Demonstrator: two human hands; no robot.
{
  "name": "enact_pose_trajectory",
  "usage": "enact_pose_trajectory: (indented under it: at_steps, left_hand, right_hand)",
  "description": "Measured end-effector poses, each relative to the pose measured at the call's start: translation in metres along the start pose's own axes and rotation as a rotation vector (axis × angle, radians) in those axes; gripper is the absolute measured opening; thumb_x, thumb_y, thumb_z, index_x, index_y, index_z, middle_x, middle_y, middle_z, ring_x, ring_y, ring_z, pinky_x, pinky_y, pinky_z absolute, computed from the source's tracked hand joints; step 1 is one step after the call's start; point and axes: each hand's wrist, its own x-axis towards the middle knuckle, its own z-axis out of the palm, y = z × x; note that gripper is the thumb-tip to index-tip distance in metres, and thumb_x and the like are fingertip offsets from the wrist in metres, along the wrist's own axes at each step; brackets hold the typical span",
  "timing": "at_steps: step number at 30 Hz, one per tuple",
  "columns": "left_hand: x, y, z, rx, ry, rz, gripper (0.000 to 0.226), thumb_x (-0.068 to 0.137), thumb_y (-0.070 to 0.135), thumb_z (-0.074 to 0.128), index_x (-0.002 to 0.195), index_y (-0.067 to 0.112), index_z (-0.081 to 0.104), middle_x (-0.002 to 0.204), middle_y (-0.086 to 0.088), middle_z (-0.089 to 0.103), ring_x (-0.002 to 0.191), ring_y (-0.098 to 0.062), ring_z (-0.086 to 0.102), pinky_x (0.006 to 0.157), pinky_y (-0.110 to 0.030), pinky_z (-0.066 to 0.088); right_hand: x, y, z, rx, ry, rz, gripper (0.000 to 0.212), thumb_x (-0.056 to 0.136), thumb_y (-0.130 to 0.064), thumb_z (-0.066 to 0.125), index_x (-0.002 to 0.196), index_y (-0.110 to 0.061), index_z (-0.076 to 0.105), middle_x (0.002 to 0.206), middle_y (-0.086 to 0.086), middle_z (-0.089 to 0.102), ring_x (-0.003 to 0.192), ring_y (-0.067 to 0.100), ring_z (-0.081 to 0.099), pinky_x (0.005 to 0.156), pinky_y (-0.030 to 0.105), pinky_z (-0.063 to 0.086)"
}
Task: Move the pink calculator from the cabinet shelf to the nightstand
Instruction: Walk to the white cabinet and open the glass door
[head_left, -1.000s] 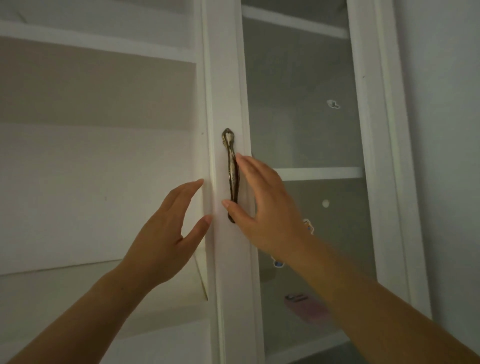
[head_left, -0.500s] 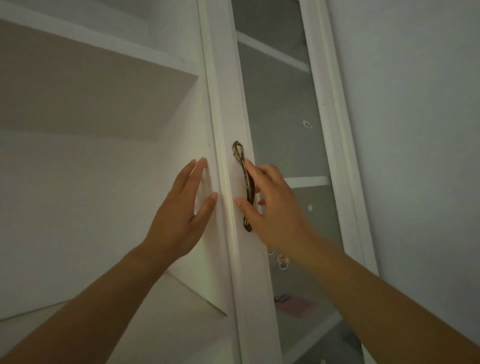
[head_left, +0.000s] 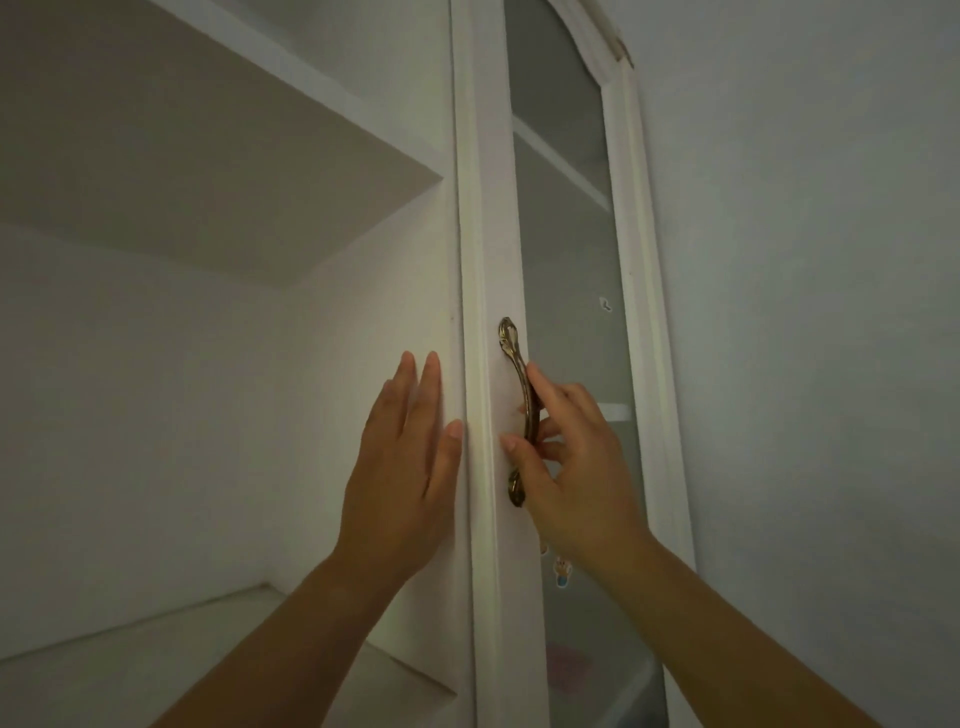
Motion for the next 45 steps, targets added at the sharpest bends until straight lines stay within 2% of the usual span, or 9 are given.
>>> enact_pose_trajectory:
  at_steps: [3, 7, 13, 17, 21, 27, 31, 39, 45]
  left_hand:
    - [0.000, -0.001, -0.002, 0.000, -0.016, 0.009, 0.055, 0.087, 0.057, 0.010, 0.137, 0.044, -0.008, 0.155, 0.012, -0.005, 0.140, -0.003, -0.005, 0.111, -0.026, 0.002]
    - [0.001, -0.002, -0.009, -0.024, -0.054, 0.003, 0.054, 0.089, 0.055, 0.017, 0.137, 0.045, -0.007, 0.154, 0.014, -0.006, 0.140, -0.003, -0.005, 0.110, -0.026, 0.001]
    - [0.002, 0.001, -0.010, -0.046, -0.070, -0.019, 0.055, 0.085, 0.057, 0.014, 0.135, 0.046, -0.009, 0.154, 0.014, -0.009, 0.140, -0.004, -0.007, 0.112, -0.028, 0.002]
    - [0.002, 0.001, -0.007, -0.052, -0.052, -0.015, 0.055, 0.086, 0.056, 0.013, 0.134, 0.047, -0.009, 0.153, 0.016, -0.010, 0.139, -0.004, -0.008, 0.108, -0.024, -0.001]
    - [0.002, 0.002, -0.008, -0.050, -0.073, -0.026, 0.056, 0.085, 0.057, 0.015, 0.135, 0.046, -0.008, 0.154, 0.014, -0.008, 0.140, -0.006, -0.006, 0.109, -0.026, 0.000]
    - [0.004, -0.001, -0.017, -0.064, -0.127, -0.030, 0.056, 0.083, 0.062, 0.016, 0.130, 0.051, -0.011, 0.149, 0.021, -0.012, 0.140, -0.005, -0.006, 0.109, -0.029, 0.003]
    - [0.004, 0.000, -0.017, -0.059, -0.136, -0.025, 0.054, 0.085, 0.058, 0.017, 0.130, 0.049, -0.012, 0.151, 0.017, -0.014, 0.139, -0.005, -0.008, 0.109, -0.028, 0.001]
    - [0.004, 0.000, -0.017, -0.086, -0.143, -0.025, 0.054, 0.087, 0.057, 0.019, 0.132, 0.047, -0.009, 0.153, 0.014, -0.010, 0.139, -0.005, -0.007, 0.109, -0.027, 0.001]
    - [0.004, 0.002, -0.011, -0.048, -0.104, -0.026, 0.055, 0.080, 0.065, 0.009, 0.128, 0.050, -0.013, 0.152, 0.014, -0.011, 0.140, -0.009, -0.007, 0.108, -0.029, -0.001]
  right_hand:
    - [-0.002, -0.001, 0.001, 0.003, 0.029, 0.022, 0.058, 0.087, -0.016, 0.060, 0.139, -0.023, 0.035, 0.096, -0.022, 0.040, 0.088, -0.005, 0.050, 0.071, 0.000, 0.041]
    - [-0.005, -0.003, 0.003, 0.009, 0.069, 0.024, 0.057, 0.087, -0.013, 0.060, 0.137, -0.022, 0.037, 0.097, -0.019, 0.043, 0.088, 0.001, 0.050, 0.072, 0.002, 0.042]
    - [0.002, -0.002, 0.008, -0.014, 0.094, -0.019, 0.047, 0.089, -0.012, 0.057, 0.132, -0.019, 0.042, 0.098, -0.021, 0.045, 0.090, -0.002, 0.053, 0.070, 0.004, 0.043]
    - [0.004, -0.001, 0.007, 0.018, 0.093, 0.004, 0.044, 0.090, -0.016, 0.055, 0.132, -0.020, 0.044, 0.093, -0.012, 0.057, 0.085, -0.003, 0.056, 0.068, 0.003, 0.043]
    - [-0.001, -0.002, 0.005, 0.020, 0.123, -0.013, 0.049, 0.089, -0.012, 0.057, 0.132, -0.027, 0.041, 0.090, -0.001, 0.061, 0.079, 0.011, 0.056, 0.071, 0.007, 0.046]
    - [-0.001, 0.000, 0.005, 0.062, 0.092, 0.042, 0.052, 0.087, -0.015, 0.060, 0.133, -0.030, 0.040, 0.090, -0.006, 0.059, 0.082, 0.012, 0.057, 0.071, 0.007, 0.046]
    - [0.001, 0.000, 0.009, 0.098, 0.081, 0.051, 0.052, 0.087, -0.015, 0.060, 0.126, -0.040, 0.036, 0.092, -0.008, 0.059, 0.085, 0.015, 0.058, 0.071, 0.010, 0.047]
    - [-0.003, -0.005, -0.007, 0.115, 0.082, 0.081, 0.051, 0.086, -0.013, 0.060, 0.133, -0.026, 0.042, 0.087, -0.012, 0.055, 0.082, 0.002, 0.056, 0.066, 0.005, 0.046]
    - [-0.004, -0.005, -0.026, 0.105, 0.089, 0.113, 0.049, 0.086, -0.020, 0.058, 0.132, -0.026, 0.044, 0.088, -0.013, 0.058, 0.081, -0.001, 0.058, 0.070, 0.007, 0.049]
